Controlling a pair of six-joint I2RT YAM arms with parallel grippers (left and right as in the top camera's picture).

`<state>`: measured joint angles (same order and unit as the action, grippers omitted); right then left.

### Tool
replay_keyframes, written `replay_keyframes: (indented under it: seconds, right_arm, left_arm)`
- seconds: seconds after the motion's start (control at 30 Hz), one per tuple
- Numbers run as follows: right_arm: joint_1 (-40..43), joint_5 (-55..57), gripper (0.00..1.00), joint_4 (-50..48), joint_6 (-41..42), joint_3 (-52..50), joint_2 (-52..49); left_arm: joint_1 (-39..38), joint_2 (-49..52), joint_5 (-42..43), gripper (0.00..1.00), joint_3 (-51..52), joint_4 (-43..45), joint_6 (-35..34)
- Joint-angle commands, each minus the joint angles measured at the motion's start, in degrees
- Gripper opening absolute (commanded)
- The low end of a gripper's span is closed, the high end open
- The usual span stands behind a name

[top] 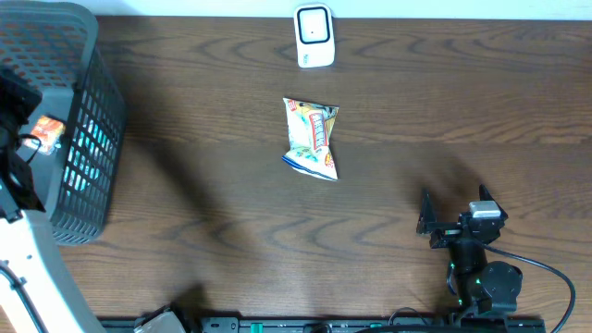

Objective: Scan the item barcode
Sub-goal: 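Reach the left gripper into the basket and grasp a green wipes pack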

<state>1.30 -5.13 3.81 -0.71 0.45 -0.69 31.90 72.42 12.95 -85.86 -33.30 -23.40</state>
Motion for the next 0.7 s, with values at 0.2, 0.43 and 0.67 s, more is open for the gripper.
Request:
replay_keyframes:
  seconds: [0.2, 0.43, 0.67]
  right_arm:
    - [0.1, 0.3, 0.99, 0.2, -0.6, -0.1, 0.3]
    - [0.1, 0.2, 0.99, 0.2, -0.6, -0.1, 0.3]
    - [0.1, 0.3, 0.99, 0.2, -0.6, -0.1, 0.3]
  left_arm:
    - [0.1, 9.6, -12.9, 0.9, -0.2, -9.7, 9.7]
    - [2.5, 20.6, -13.4, 1.0, -0.2, -13.9, 16.5]
    - [4.7, 30.4, -13.4, 1.0, -0.2, -15.7, 18.8]
